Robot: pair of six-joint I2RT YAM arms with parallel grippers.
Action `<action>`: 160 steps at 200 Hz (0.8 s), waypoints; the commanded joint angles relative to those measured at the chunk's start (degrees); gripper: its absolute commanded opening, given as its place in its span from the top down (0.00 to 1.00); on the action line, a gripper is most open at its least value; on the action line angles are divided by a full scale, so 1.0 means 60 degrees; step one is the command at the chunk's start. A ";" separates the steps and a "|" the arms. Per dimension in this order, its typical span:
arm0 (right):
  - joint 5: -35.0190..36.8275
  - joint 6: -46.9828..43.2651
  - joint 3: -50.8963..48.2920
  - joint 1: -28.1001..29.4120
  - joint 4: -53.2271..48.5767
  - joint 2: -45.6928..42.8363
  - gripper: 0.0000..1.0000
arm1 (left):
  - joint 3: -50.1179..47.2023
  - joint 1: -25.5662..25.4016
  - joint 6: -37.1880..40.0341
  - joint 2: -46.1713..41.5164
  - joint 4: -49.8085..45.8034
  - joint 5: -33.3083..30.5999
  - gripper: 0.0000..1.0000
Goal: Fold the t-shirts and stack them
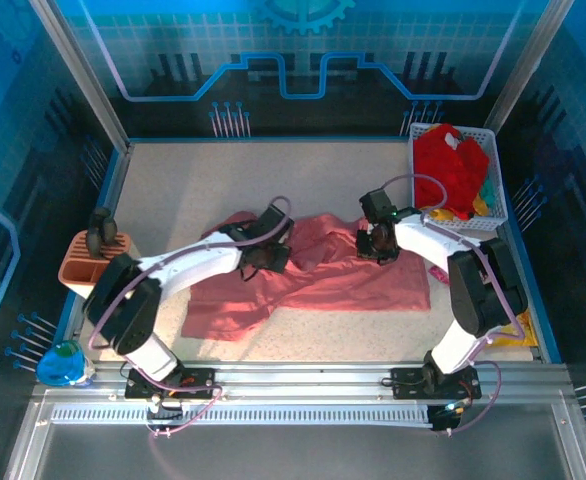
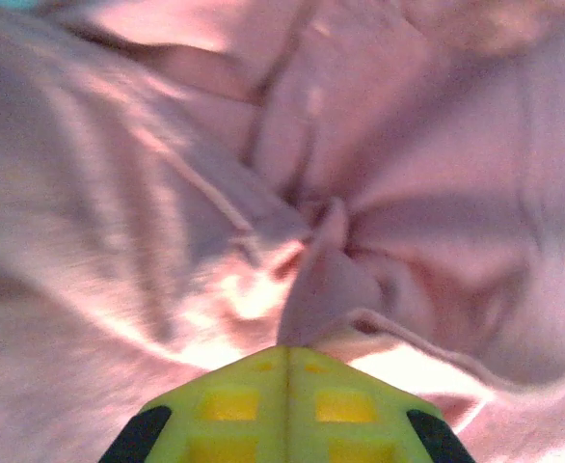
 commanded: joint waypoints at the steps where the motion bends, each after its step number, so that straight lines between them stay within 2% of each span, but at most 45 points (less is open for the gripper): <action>1: 0.0164 0.0021 -0.0430 0.0064 -0.0303 -0.0719 0.58 | -0.0165 0.0585 -0.0680 -0.1354 -0.0620 -0.0506 1.00; 10: 0.0274 -0.0061 -0.0498 -0.0107 -0.0228 -0.1022 0.46 | -0.0253 0.0840 -0.0785 -0.1808 -0.0821 -0.0587 1.00; 32: 0.0397 -0.0343 0.0021 -0.0593 -0.0356 -0.1454 0.29 | -0.0498 0.1416 -0.0999 -0.2817 -0.1129 -0.0640 1.00; 60: 0.0732 -0.0624 0.1150 -0.0939 -0.0631 -0.1164 0.26 | -0.0696 0.1869 -0.1065 -0.3611 -0.1457 -0.0679 1.00; 88: 0.0575 -0.0566 0.1971 -0.1173 -0.0581 -0.0474 0.32 | -0.0959 0.2202 -0.1392 -0.4111 -0.1596 -0.0515 1.00; 113: 0.0431 -0.0571 0.2456 -0.1224 -0.0539 0.0302 0.52 | -0.1101 0.2515 -0.1433 -0.4464 -0.1711 -0.0444 1.00; 129: 0.0506 -0.0589 0.2587 -0.1307 -0.0562 0.0738 0.60 | -0.1045 0.2768 -0.1435 -0.4493 -0.1927 -0.0405 1.00; 160: 0.0523 -0.0562 0.2428 -0.1594 -0.0285 0.1139 0.62 | -0.1107 0.3152 -0.1459 -0.4714 -0.2241 -0.0543 1.00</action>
